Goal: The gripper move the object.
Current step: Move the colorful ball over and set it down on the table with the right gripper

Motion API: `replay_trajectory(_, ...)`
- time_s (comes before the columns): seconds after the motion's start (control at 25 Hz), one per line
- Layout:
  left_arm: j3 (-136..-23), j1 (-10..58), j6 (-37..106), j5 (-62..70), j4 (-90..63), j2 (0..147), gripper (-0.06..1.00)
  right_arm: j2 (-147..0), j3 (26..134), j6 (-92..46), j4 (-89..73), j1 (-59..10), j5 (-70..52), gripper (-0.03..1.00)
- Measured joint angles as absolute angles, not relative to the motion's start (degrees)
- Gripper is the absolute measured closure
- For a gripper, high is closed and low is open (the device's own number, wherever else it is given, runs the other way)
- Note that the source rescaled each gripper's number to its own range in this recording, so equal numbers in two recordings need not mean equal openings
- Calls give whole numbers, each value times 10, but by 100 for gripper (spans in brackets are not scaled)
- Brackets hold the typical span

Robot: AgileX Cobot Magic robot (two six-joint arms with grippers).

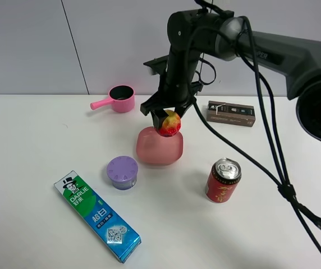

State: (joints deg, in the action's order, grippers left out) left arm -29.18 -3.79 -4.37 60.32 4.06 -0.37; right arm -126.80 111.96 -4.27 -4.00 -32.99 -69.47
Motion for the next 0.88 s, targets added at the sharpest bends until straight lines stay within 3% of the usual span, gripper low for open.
replay_trajectory(0.88,-292,-38,-44,603,41,-4,-6,-1346,1122,-43,-55,-338,-604,97)
